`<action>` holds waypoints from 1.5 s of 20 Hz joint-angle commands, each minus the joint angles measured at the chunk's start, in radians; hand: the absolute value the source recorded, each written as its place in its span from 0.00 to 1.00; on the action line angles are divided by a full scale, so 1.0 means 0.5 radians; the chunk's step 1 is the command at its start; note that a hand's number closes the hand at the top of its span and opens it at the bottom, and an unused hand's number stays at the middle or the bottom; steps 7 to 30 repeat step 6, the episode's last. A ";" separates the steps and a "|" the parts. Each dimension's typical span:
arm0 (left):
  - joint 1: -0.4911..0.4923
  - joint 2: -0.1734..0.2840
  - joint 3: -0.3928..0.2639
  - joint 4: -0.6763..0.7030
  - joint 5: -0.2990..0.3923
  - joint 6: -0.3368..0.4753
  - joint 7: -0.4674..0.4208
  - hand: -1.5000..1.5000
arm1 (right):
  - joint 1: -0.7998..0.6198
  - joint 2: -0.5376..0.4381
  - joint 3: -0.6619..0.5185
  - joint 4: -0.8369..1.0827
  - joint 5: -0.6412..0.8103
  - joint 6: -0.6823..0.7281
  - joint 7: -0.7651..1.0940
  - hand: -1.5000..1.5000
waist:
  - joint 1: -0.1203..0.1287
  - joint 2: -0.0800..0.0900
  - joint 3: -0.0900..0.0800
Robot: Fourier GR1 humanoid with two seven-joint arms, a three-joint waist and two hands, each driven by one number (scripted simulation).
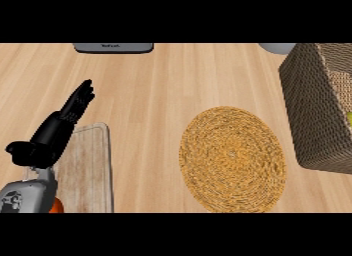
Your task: Pick the pear from the placemat and place it in the basket
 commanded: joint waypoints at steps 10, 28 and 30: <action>-0.039 0.046 0.068 -0.040 0.065 -0.036 0.091 0.50 | 0.015 -0.231 -0.287 0.179 -0.388 0.271 0.287 0.00 | -0.012 -0.005 0.000; -0.039 0.046 0.068 -0.040 0.065 -0.036 0.091 0.50 | 0.015 -0.231 -0.287 0.179 -0.388 0.271 0.287 0.00 | -0.012 -0.005 0.000; -0.039 0.046 0.068 -0.040 0.065 -0.036 0.091 0.50 | 0.015 -0.231 -0.287 0.179 -0.388 0.271 0.287 0.00 | -0.012 -0.005 0.000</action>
